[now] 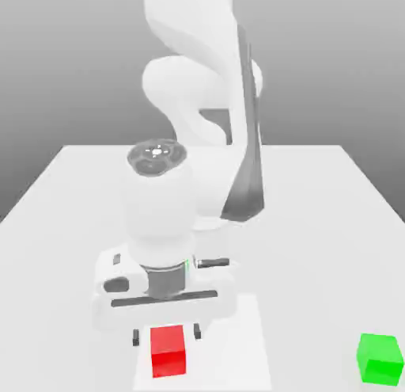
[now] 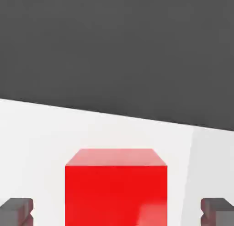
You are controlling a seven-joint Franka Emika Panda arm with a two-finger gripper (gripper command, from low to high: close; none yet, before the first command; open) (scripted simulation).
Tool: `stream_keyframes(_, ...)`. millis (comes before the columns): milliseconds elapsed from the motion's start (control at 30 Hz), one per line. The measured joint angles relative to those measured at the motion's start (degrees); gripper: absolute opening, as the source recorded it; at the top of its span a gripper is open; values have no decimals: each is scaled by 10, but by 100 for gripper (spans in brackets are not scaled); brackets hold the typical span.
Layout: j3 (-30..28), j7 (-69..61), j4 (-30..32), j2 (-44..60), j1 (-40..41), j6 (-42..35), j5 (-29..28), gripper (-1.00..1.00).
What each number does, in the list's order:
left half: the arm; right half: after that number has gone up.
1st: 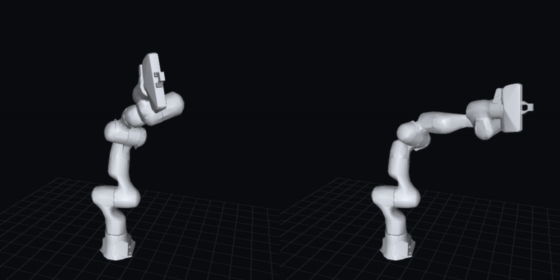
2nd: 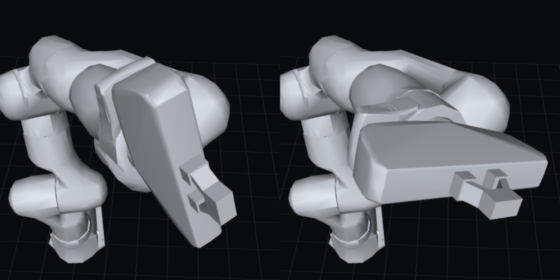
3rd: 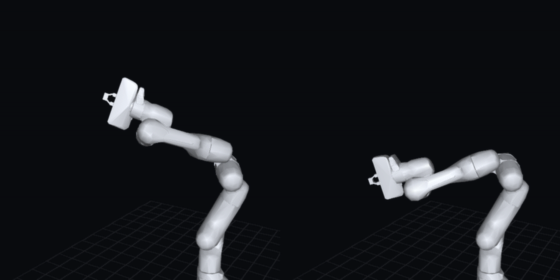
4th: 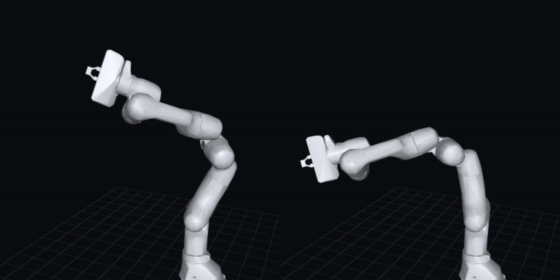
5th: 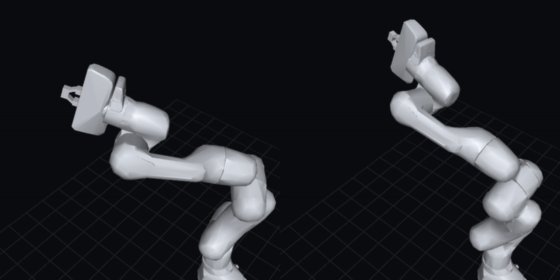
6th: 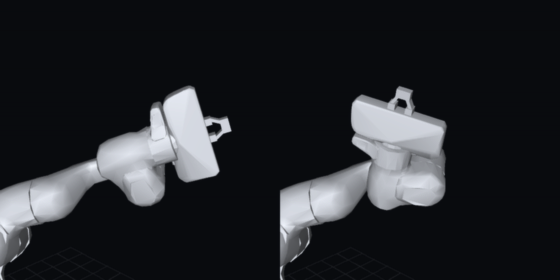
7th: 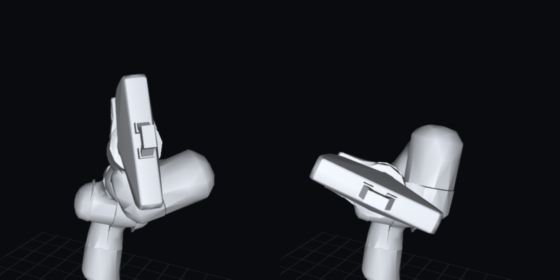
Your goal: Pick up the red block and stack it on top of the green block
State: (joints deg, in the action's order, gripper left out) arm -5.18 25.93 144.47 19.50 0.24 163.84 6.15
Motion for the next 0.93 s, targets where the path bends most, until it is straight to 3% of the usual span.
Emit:
stream_keyframes(200, 1, 1, 0, 3, 1, 2, -1, -100)
stream_keyframes(367, -15, 21, 13, -86, -11, -73, -29, -100)
stream_keyframes(667, 113, -46, -69, -79, -132, -150, -83, -100)
stream_keyframes(767, 144, -60, -111, -20, -179, -134, -118, -100)
stream_keyframes(800, 145, -58, -121, 7, -192, -118, -131, 100)
stream_keyframes(933, 145, -58, -121, 7, -192, -118, -131, 100)
